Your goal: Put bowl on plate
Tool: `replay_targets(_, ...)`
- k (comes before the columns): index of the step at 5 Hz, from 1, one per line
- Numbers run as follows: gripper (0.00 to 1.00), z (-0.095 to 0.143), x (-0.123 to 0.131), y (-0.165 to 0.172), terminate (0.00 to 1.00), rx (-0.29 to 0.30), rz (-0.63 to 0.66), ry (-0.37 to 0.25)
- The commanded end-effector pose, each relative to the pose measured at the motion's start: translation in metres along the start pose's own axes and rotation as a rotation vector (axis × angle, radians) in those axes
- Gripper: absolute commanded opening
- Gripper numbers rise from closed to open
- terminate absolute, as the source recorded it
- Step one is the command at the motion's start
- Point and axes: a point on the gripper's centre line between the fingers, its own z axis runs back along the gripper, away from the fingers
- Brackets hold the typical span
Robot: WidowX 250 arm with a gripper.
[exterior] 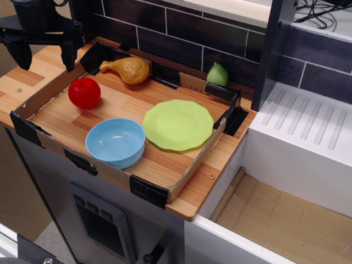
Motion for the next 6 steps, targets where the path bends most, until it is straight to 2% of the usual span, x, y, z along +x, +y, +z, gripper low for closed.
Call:
replay_targets(1,1.00,0.000,0.000,0.000,0.00,0.000,0.000,0.000)
replay_targets(2,1.00,0.000,-0.016,-0.019,0.00,-0.062,-0.105,-0.051)
replay_targets(3,1.00,-0.002,-0.032,-0.033,0.00,-0.124,-0.203,-0.014)
replay_targets(4,1.00,-0.003,-0.046,-0.048,0.00,-0.164,-0.240,0.006)
replay_targets(5,1.00,-0.018,-0.057,-0.053,0.00,-0.103,-0.270,0.008)
replay_targets(6,1.00,-0.033,-0.063,-0.052,0.00,-0.075,-0.319,0.015)
